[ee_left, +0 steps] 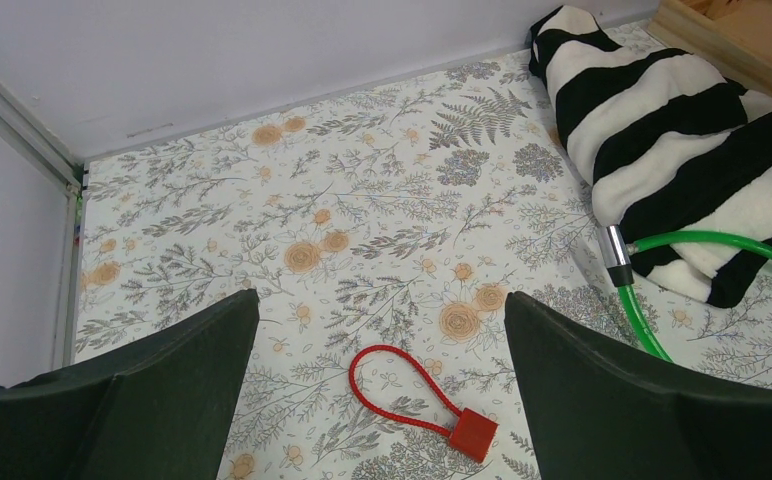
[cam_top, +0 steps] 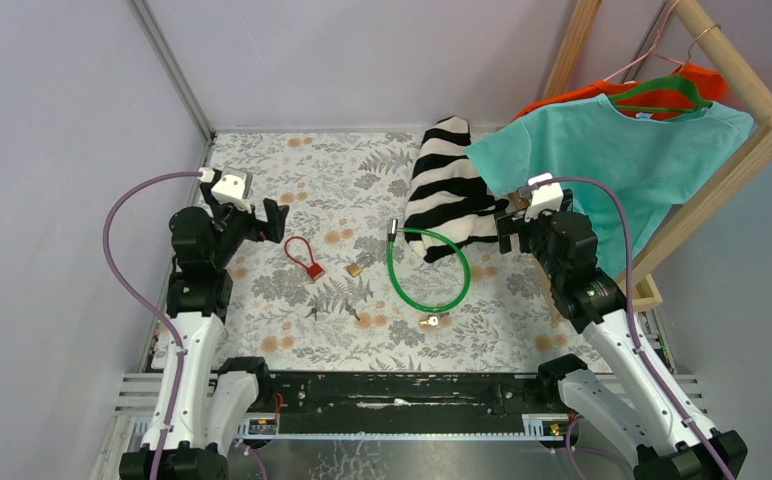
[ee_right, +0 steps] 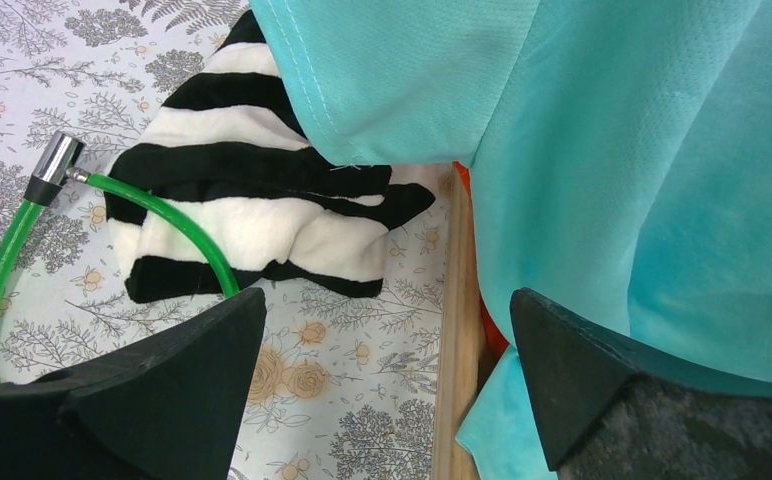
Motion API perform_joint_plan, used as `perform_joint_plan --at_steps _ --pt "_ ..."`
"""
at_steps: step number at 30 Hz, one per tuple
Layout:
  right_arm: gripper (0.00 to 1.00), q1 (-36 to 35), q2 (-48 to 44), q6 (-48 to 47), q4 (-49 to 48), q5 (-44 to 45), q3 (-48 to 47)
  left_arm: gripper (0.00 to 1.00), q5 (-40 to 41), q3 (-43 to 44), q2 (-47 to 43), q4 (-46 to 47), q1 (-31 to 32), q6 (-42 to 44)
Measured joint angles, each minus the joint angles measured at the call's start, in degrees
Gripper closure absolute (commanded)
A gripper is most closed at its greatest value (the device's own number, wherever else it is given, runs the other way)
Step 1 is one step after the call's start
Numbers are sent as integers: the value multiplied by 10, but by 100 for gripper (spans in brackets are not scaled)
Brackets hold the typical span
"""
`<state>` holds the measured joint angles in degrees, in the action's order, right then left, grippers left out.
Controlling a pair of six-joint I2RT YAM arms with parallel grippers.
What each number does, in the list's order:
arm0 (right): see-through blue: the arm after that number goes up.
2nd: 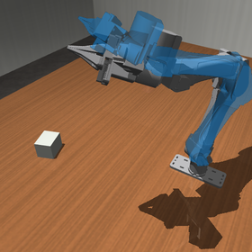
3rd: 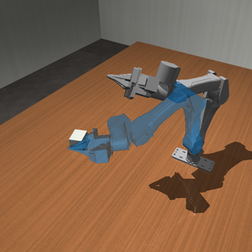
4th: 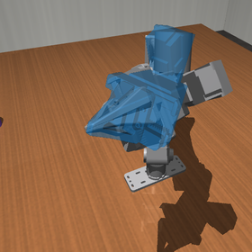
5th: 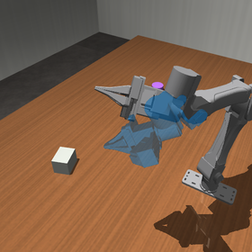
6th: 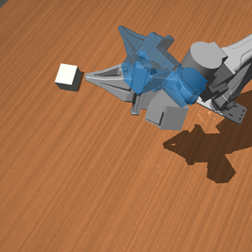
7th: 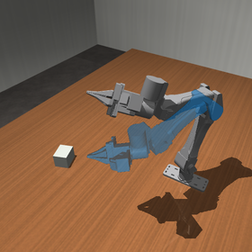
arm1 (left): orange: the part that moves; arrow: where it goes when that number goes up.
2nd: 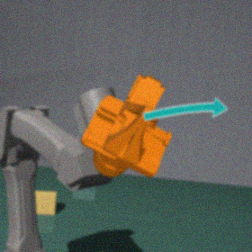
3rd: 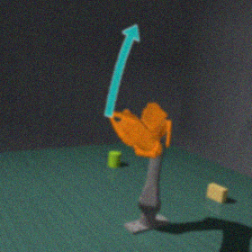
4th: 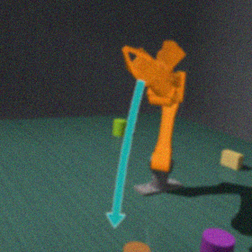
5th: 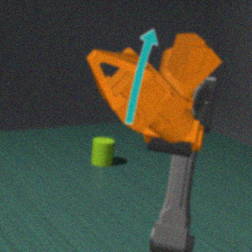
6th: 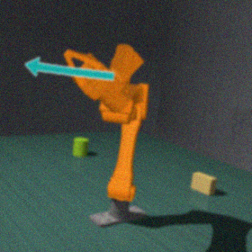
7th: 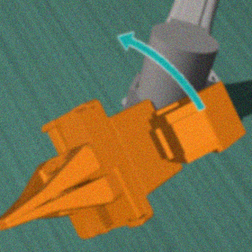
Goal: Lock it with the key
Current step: Reset both arms
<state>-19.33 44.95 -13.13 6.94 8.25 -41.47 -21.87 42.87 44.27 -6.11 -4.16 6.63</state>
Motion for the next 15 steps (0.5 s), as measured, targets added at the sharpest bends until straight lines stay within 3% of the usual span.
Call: perform_joint_plan --at_steps 15 --pt "1 0 -4 0 0 -3 2 0 -9 0 0 0 0 1"
